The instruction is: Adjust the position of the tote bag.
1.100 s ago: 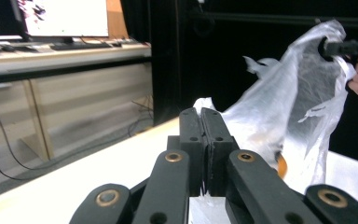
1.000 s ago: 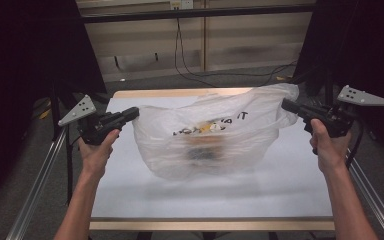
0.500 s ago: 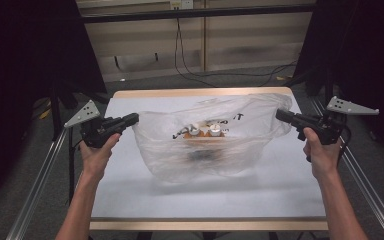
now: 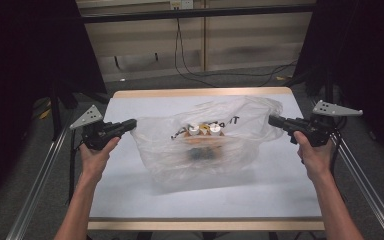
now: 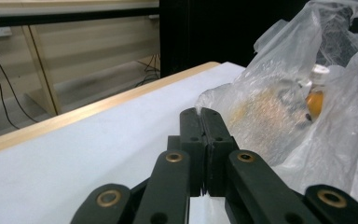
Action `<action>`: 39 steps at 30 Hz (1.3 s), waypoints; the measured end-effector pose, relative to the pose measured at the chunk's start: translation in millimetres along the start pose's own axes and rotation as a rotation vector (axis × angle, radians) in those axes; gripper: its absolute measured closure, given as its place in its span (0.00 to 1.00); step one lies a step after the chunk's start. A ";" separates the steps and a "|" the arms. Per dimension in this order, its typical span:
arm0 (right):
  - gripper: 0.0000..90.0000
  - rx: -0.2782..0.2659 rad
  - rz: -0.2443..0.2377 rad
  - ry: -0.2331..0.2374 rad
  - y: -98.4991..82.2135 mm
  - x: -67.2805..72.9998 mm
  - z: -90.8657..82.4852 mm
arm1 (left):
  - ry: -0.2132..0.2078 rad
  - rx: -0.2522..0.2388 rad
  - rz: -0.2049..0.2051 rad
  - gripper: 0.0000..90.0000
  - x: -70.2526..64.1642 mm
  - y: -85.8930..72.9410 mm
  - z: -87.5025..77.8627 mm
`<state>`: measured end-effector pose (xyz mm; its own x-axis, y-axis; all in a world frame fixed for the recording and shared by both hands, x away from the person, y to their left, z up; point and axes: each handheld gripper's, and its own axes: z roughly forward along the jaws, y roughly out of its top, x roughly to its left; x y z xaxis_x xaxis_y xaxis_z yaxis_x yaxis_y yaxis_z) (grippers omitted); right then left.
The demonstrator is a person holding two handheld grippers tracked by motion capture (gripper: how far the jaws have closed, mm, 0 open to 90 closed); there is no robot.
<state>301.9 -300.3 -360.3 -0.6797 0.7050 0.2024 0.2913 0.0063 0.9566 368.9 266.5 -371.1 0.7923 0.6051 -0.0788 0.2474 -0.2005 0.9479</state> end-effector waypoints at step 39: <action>0.99 0.204 0.011 -0.095 -37.2 -23.4 19.1 | 0.022 0.214 -0.035 1.00 16.4 -42.2 21.9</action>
<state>319.8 -303.5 -404.7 -0.6123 0.7693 0.1825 0.4347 0.1347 0.8905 383.7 268.0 -419.1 0.7691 0.6309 -0.1018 0.3892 -0.3361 0.8576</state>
